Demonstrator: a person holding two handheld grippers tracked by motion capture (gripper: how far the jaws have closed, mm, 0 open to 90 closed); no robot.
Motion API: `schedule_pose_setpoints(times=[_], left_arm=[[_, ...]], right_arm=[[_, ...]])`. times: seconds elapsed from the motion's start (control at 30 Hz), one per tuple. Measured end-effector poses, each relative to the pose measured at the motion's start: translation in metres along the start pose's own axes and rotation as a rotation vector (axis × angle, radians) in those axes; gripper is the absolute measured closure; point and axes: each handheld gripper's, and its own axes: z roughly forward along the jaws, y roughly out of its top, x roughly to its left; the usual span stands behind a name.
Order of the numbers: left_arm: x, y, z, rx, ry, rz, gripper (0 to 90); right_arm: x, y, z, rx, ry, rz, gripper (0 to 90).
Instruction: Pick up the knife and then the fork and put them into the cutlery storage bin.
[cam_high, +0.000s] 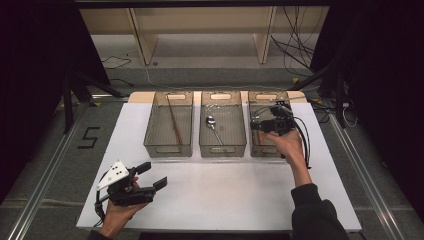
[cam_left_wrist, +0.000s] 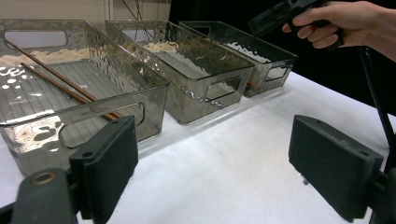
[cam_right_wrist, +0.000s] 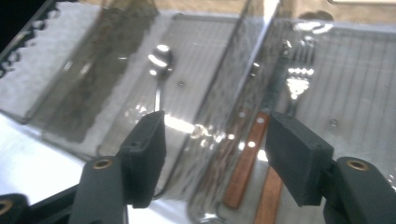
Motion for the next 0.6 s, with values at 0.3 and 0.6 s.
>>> schedule_pose_setpoints(times=[0.3, 0.6], left_arm=[[0.0, 0.0, 0.0, 0.003, -0.002, 0.002, 15.2], [0.0, -0.001, 0.001, 0.015, -0.008, 0.006, 15.2]], right_arm=[[0.021, -0.02, -0.019, -0.074, 0.059, -0.087, 32.9], [0.04, -0.046, -0.036, -0.143, 0.119, -0.172, 31.0]])
